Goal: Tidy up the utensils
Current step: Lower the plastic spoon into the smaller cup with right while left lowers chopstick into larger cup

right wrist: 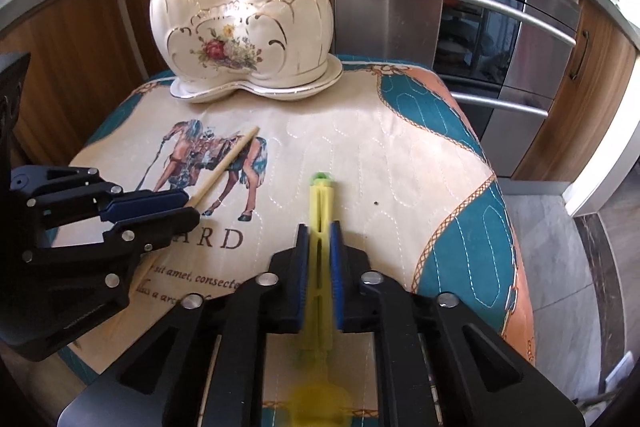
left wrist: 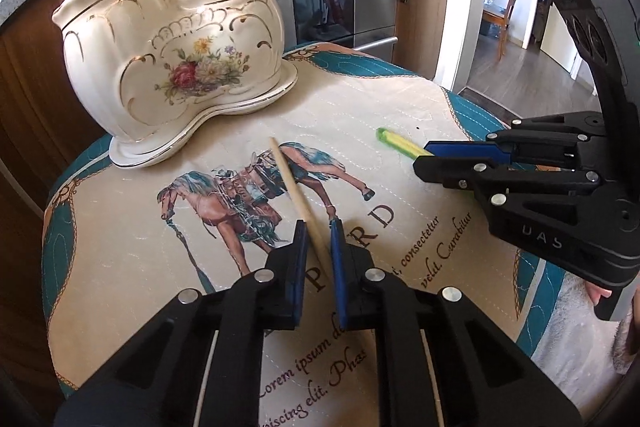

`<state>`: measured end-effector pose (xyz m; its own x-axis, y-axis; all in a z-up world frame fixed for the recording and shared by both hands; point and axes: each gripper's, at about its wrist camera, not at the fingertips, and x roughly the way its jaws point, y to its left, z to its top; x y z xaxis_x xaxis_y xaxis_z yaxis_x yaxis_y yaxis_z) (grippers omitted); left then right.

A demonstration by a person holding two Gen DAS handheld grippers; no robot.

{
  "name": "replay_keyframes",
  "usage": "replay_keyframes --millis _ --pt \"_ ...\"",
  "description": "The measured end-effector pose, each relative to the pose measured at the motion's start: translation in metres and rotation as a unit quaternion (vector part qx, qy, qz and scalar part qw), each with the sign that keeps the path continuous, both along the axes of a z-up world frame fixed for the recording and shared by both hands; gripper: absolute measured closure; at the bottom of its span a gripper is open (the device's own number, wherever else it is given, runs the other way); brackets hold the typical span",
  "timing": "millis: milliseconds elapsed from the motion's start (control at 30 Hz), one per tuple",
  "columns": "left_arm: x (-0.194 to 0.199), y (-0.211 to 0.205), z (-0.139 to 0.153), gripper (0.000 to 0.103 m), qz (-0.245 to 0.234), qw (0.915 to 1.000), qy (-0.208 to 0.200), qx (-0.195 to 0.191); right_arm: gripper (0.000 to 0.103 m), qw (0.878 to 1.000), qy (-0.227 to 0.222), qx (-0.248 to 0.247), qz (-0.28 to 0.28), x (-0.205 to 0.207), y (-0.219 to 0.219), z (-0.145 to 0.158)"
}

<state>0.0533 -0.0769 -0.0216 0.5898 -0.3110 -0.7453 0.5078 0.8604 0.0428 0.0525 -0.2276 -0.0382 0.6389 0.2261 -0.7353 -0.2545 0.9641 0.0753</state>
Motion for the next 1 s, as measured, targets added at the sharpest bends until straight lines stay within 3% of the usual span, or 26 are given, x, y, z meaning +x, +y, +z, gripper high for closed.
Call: replay_keyframes --millis 200,333,500,600,767,1000 --pt "-0.003 0.014 0.017 0.097 0.005 0.9988 -0.037 -0.033 0.093 0.998 -0.046 0.05 -0.01 -0.005 -0.006 0.019" --pt "-0.008 0.033 0.039 0.097 0.011 0.9932 -0.081 -0.082 0.093 0.992 -0.096 0.086 -0.011 -0.008 -0.008 0.041" --pt "-0.017 0.059 0.073 0.097 0.042 0.9764 -0.174 -0.12 0.093 0.983 -0.15 0.106 -0.002 0.003 0.002 0.068" --pt "-0.013 0.077 0.099 0.097 0.064 0.9613 -0.221 -0.152 0.093 0.977 -0.176 0.121 0.004 0.02 0.009 0.085" --pt "0.014 0.098 0.136 0.097 0.084 0.9447 -0.249 -0.196 0.093 0.962 -0.213 0.168 0.019 0.063 0.018 0.115" --pt "0.083 0.112 0.156 0.097 0.085 0.9356 -0.228 -0.256 0.093 0.947 -0.234 0.219 0.028 0.121 0.026 0.126"
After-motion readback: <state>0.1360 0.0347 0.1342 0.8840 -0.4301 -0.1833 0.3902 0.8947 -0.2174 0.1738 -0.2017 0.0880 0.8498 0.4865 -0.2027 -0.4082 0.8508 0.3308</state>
